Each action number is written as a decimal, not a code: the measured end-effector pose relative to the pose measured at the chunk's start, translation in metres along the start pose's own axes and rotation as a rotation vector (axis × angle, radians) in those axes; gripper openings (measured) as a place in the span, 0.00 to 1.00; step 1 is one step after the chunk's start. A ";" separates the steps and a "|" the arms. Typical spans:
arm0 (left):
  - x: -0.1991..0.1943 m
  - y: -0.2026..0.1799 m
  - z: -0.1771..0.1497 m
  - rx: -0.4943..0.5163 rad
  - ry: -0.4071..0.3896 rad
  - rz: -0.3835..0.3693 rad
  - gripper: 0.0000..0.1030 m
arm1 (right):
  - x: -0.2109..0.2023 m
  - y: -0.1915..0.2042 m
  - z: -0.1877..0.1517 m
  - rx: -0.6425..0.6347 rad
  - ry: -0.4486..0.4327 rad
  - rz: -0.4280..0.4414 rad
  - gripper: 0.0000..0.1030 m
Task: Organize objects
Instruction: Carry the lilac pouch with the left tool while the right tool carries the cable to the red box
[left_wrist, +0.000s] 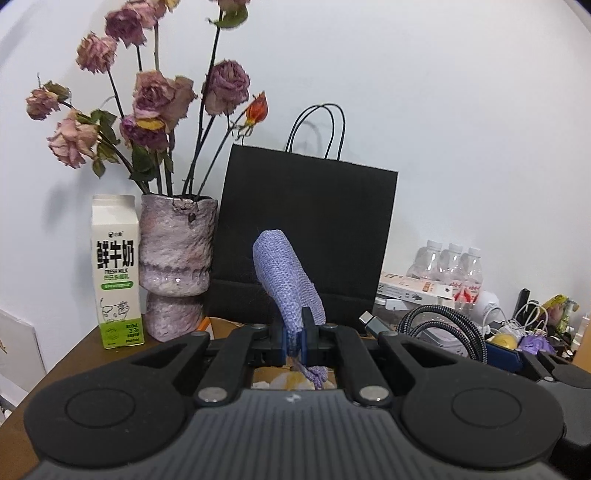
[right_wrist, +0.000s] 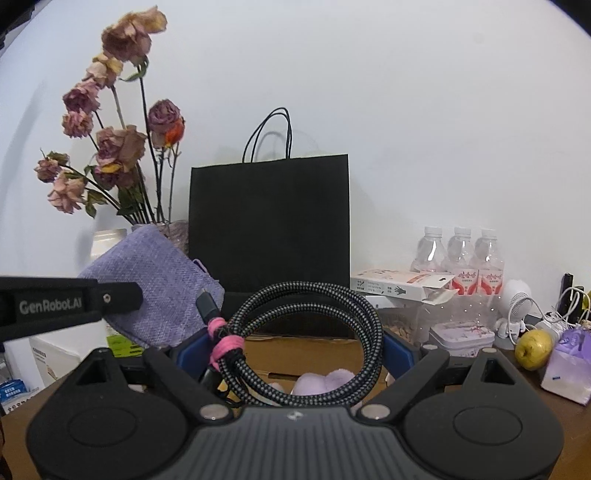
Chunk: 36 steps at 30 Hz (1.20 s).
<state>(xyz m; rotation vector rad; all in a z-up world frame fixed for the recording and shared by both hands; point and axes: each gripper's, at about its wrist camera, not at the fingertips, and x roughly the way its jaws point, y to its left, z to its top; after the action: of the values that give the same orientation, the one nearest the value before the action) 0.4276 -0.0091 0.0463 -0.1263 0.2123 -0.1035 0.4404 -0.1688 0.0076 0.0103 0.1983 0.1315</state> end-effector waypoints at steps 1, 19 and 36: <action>0.006 0.001 0.000 -0.001 0.003 0.003 0.07 | 0.006 -0.001 0.001 -0.003 0.002 -0.002 0.90; 0.093 0.027 -0.001 -0.083 0.105 -0.069 0.07 | 0.088 -0.010 -0.004 -0.016 0.112 -0.006 0.90; 0.110 0.040 -0.014 -0.018 0.140 0.056 0.92 | 0.105 -0.023 -0.014 0.054 0.215 -0.006 1.00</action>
<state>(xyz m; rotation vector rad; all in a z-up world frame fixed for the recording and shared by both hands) 0.5346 0.0165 0.0047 -0.1314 0.3568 -0.0549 0.5426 -0.1779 -0.0268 0.0495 0.4163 0.1216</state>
